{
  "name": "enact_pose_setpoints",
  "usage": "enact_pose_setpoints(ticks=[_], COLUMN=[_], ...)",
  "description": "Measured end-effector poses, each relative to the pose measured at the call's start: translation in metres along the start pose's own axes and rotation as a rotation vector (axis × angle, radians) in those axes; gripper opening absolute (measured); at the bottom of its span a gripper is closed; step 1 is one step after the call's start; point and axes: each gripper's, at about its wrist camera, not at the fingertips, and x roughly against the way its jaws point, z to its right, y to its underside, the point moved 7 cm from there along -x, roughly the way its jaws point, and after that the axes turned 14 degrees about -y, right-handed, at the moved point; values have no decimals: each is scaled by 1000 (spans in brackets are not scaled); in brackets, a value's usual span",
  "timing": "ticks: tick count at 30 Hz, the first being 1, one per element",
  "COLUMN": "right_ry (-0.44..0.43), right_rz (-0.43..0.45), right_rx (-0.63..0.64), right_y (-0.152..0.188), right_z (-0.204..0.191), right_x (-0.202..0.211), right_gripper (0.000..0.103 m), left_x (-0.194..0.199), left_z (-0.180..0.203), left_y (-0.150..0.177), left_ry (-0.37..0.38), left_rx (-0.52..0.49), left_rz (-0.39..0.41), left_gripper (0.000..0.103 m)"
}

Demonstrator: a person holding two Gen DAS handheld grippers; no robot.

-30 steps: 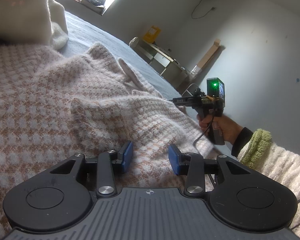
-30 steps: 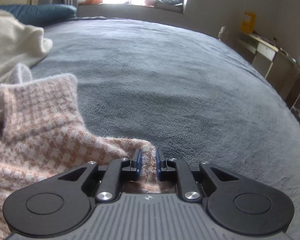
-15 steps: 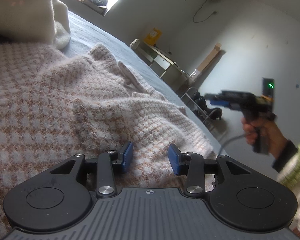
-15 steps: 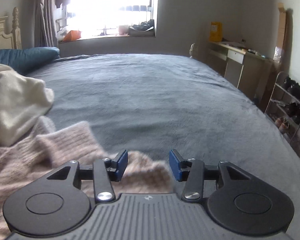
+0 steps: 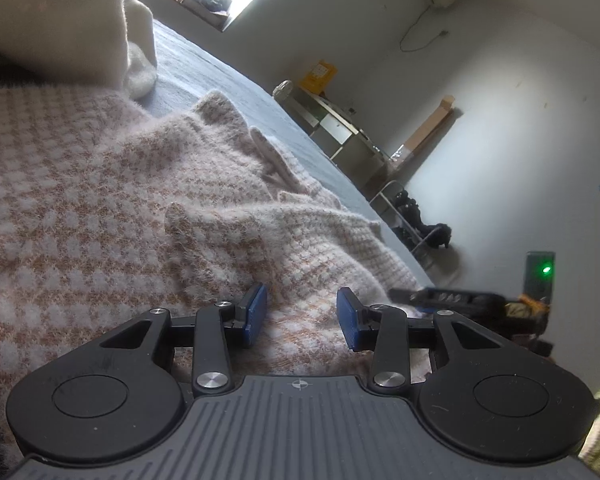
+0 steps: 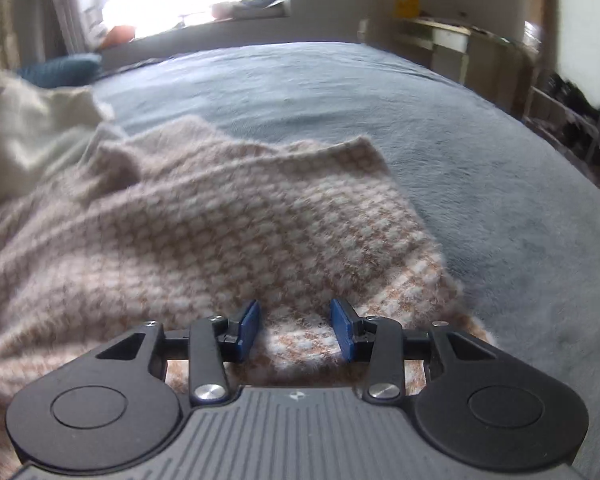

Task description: Fold clothes

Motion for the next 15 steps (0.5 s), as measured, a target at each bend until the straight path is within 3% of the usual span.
enact_pose_setpoints(ticks=[4,8,12,15], right_ry=[42,99,-69,-79], right_rz=[69,71,133,104], right_rx=[-18,-61,-154,-54], right_y=[-5,-3,-24,-40], right_z=[4,38,38,21], right_x=[16,7,7,-11], right_gripper=[42,38,42,41], left_x=[0,1,-1,-1], left_z=[1,1,0,-2], left_y=[0,0,0,1], left_ry=[-16,-27,-27,-21], left_rx=[-10,-21,-18,-13], left_rz=[1,2,-2,-1], left_gripper=[39,39,39,39])
